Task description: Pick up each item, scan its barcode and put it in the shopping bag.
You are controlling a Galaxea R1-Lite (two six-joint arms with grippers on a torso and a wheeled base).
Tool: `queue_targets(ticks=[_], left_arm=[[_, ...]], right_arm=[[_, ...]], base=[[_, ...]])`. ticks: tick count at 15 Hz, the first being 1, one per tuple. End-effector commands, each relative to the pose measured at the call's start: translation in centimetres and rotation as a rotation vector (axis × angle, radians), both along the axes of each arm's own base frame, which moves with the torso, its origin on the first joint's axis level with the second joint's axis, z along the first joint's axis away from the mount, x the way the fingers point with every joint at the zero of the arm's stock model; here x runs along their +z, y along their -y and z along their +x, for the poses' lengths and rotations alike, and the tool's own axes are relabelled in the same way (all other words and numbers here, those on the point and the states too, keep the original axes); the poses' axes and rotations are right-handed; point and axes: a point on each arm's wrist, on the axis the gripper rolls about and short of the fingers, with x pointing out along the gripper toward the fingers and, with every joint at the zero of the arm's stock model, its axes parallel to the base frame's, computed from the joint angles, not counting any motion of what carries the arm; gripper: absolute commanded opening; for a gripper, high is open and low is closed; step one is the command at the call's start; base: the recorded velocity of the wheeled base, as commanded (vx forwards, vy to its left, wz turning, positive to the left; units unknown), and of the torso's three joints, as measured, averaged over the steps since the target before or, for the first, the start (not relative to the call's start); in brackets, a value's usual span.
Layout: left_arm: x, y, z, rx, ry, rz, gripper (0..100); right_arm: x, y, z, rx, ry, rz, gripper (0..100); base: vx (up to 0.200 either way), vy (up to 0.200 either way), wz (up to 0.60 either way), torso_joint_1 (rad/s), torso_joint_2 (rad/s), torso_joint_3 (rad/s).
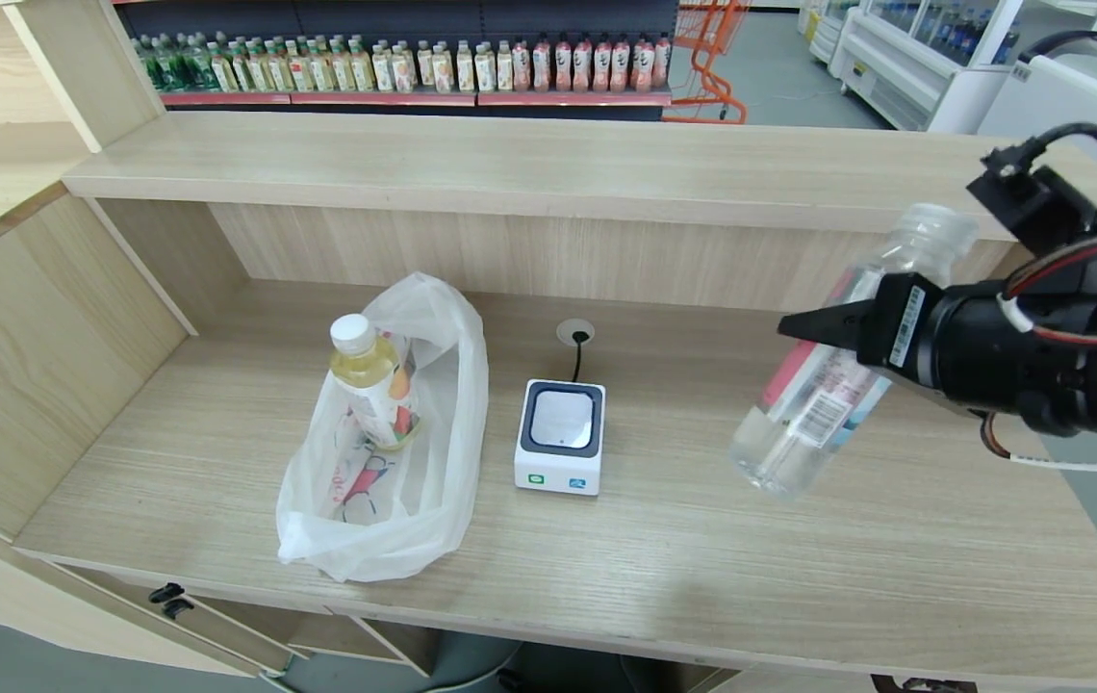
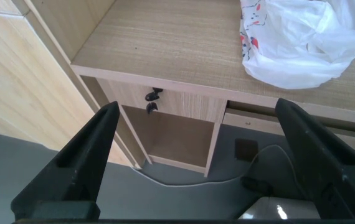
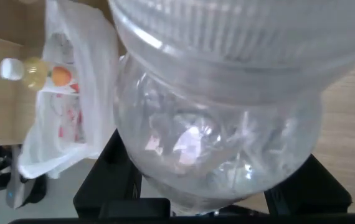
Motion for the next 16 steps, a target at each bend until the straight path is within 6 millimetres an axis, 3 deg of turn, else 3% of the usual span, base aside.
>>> queue_targets(ticks=[1, 4, 9, 16], left_arm=[[0.0, 0.0, 0.0, 0.000, 0.000, 0.000, 100], [0.0, 0.0, 0.0, 0.000, 0.000, 0.000, 100], [0.0, 0.0, 0.0, 0.000, 0.000, 0.000, 100], [0.0, 0.0, 0.0, 0.000, 0.000, 0.000, 100]], right_arm=[[3.0, -2.1, -2.9, 0.057, 0.034, 0.059, 0], [3.2, -3.7, -4.0, 0.110, 0.022, 0.057, 0], [3.3, -6.7, -7.7, 0.300, 0.006, 0.069, 0], [4.0, -8.3, -8.1, 0.340, 0.018, 0.082, 0]], base=[[0.000, 0.000, 0.00, 0.000, 0.00, 0.000], [0.000, 0.000, 0.00, 0.000, 0.00, 0.000], [0.000, 0.000, 0.00, 0.000, 0.00, 0.000], [0.000, 0.000, 0.00, 0.000, 0.00, 0.000]])
